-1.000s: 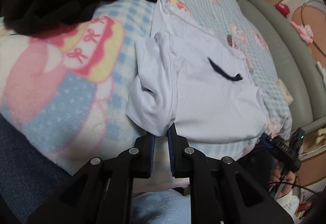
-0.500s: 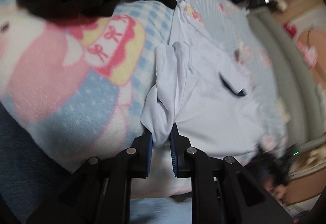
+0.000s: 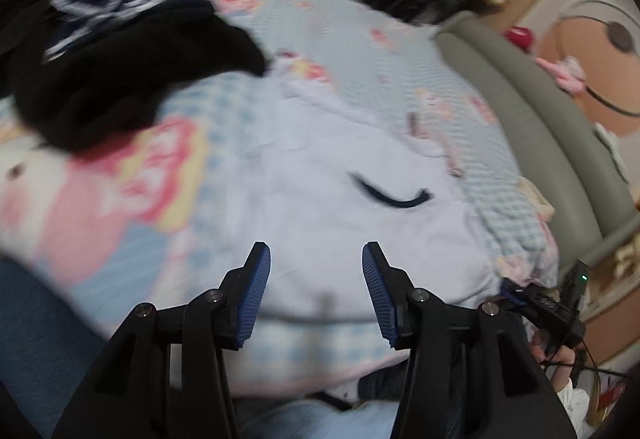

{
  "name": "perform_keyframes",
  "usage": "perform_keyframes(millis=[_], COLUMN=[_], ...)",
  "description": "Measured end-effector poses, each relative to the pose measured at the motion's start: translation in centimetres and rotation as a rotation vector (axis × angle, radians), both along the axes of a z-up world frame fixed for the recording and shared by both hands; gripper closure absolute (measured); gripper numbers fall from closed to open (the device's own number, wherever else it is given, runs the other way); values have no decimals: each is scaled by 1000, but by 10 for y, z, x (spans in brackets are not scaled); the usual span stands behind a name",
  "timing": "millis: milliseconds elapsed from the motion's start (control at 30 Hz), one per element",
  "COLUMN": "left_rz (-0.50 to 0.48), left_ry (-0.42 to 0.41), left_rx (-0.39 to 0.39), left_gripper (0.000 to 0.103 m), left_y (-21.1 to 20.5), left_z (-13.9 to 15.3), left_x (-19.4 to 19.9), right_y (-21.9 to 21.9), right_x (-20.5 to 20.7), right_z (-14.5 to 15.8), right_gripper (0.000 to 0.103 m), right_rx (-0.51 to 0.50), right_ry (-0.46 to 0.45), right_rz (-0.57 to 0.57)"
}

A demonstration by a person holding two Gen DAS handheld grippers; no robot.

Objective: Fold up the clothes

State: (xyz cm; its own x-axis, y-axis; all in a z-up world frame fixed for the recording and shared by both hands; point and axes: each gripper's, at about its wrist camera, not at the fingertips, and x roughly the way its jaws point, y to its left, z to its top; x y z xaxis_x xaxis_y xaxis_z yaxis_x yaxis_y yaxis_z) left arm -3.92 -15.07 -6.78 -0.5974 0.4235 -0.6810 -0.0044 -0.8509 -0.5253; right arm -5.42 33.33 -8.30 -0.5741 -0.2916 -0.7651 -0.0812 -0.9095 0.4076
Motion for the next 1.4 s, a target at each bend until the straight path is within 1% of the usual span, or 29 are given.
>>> perform_keyframes(millis=[33, 100, 133, 200, 233, 267, 300, 333, 400, 433, 467, 500, 600, 633, 667, 733, 800, 833, 900, 933, 967, 1033, 1067, 1167, 1200, 1267, 1333, 1400], left_rz=[-13, -19, -17, -7, 15, 36, 57, 76, 88, 84, 78, 77, 91, 99, 107, 123, 139, 147, 150, 146, 135, 113, 102, 69, 56, 33, 58, 84], left_ry=[-22, -110, -131, -173, -190, -208, -225, -228, -162, -137, -127, -129, -164, -168, -173, -183, -192, -197, -198, -197, -196, -194, -193, -189, -193, -216, -198, -181], left_rx=[1, -21, -42, -76, -69, -62, -54, -53, -99, -103, -73, -32, 13, 6, 0, -14, -28, -34, -39, -31, -8, 39, 62, 133, 164, 253, 277, 302], left_gripper=[53, 53, 53, 53, 54, 57, 57, 57, 50, 49, 49, 49, 49, 51, 51, 51, 51, 51, 51, 51, 51, 51, 49, 47, 47, 46, 46, 46], left_y=[6, 15, 17, 18, 11, 4, -3, -9, -11, -10, -9, -9, -12, -15, -18, -24, -29, -32, -33, -32, -30, -25, -23, -16, -13, -9, -12, -16], left_z=[-6, -21, -25, -33, -32, -32, -31, -27, -5, 1, 5, 3, -14, -16, -19, -23, -27, -29, -33, -35, -35, -37, -37, -39, -42, -55, -58, -61], left_x=[-7, -22, -22, -20, -18, -15, -12, -8, 1, 3, 3, 3, 2, 3, 4, 6, 7, 8, 8, 7, 7, 7, 7, 7, 7, 7, 5, 4], right_y=[-11, -34, -44, -52, -55, -54, -49, -46, -42, -41, -39, -37, -32, -30, -30, -31, -24, -20, -14, -14, -17, -24, -24, -15, -13, -14, -21, -30], right_x=[-2, -4, -4, -9, -12, -14, -17, -17, -14, -13, -11, -10, -6, -5, -6, -10, -10, -9, -5, -4, -4, -6, -6, -5, -4, -2, -2, -7], right_z=[1, 2, 1, -7, -12, -16, -19, -19, -14, -11, -9, -6, 2, 5, 5, 0, 6, 10, 13, 11, 8, 0, -1, 2, 3, 1, -10, -24], right_gripper=[74, 63, 61, 61, 61, 62, 62, 62, 58, 55, 50, 48, 48, 48, 51, 52, 52, 52, 51, 51, 51, 52, 52, 51, 51, 50, 48, 48], right_rx=[21, 82, 108, 143, 160, 196, 247, 260, 230, 216, 201, 186, 141, 126, 142, 221, 270, 264, 214, 187, 179, 192, 190, 168, 160, 88, 27, 14], right_ry=[-1, 10, 12, -18, -37, -64, -98, -107, -89, -80, -71, -62, -36, -27, -29, -50, -45, -38, -28, -30, -37, -56, -61, -67, -69, -78, -107, -144], right_rz=[24, 73, 94, 112, 119, 104, 70, 56, 57, 57, 57, 57, 58, 58, 51, 26, -10, -22, -25, -11, -3, 5, 0, -32, -43, -14, 21, 32])
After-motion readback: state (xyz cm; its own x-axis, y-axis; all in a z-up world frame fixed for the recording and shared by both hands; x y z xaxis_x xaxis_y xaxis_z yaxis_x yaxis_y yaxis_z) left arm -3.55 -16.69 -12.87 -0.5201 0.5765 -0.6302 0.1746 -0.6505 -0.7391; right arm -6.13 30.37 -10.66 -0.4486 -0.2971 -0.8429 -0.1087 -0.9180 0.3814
